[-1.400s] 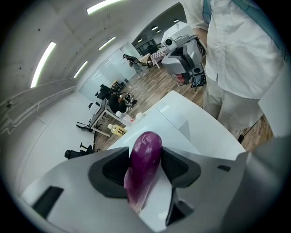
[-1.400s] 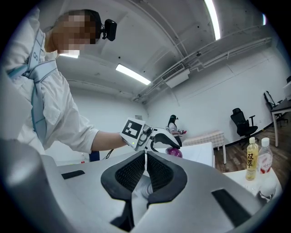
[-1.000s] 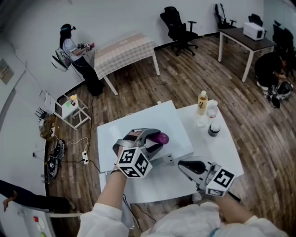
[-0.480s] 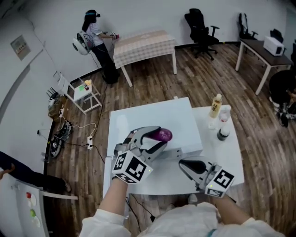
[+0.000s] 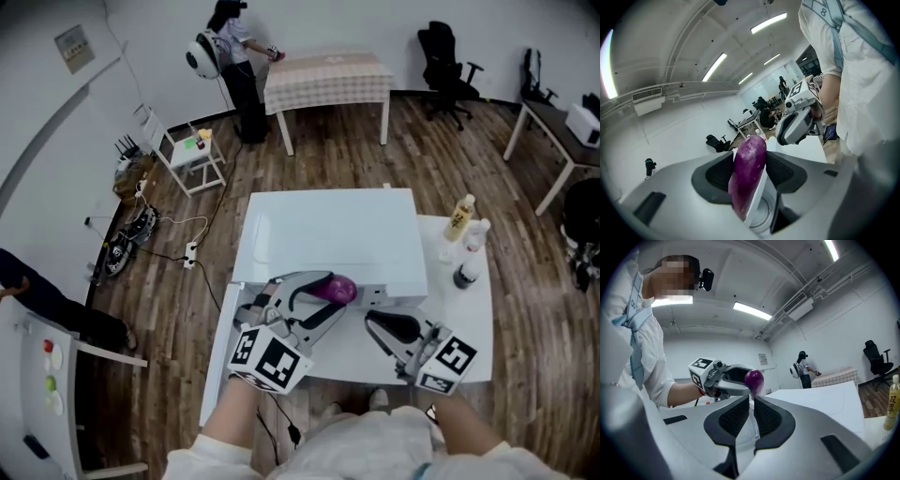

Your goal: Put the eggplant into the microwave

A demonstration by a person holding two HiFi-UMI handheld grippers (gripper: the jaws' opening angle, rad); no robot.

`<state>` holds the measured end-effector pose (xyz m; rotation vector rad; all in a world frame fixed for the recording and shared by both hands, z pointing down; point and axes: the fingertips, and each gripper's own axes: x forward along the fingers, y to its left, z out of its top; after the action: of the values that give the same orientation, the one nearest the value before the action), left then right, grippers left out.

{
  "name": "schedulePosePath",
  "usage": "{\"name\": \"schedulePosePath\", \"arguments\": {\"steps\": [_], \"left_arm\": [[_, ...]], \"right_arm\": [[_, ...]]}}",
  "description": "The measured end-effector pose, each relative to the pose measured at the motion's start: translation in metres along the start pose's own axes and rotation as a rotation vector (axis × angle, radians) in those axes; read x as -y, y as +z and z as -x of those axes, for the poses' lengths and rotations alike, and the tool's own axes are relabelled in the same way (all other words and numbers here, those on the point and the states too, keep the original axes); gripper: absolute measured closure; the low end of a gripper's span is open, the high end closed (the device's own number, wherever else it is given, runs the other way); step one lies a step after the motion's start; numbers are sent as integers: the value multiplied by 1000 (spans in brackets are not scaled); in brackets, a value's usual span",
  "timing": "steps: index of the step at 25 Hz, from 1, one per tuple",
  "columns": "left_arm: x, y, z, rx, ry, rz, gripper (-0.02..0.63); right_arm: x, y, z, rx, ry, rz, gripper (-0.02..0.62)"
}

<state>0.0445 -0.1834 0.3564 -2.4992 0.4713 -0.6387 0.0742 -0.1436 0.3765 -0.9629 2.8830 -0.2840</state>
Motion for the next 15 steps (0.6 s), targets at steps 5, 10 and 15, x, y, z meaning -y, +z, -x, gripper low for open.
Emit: {"name": "schedulePosePath", "arguments": {"steps": [5, 10, 15], "left_arm": [[28, -15, 5, -40, -5, -1, 390], [50, -23, 5, -48, -30, -8, 390], [63, -20, 6, -51, -41, -55, 390]], "right_arm": [[-5, -3, -9, -7, 38, -73, 393], [-11, -9, -18, -34, 69, -110, 377], [-19, -13, -29, -75, 82, -117, 370]]}}
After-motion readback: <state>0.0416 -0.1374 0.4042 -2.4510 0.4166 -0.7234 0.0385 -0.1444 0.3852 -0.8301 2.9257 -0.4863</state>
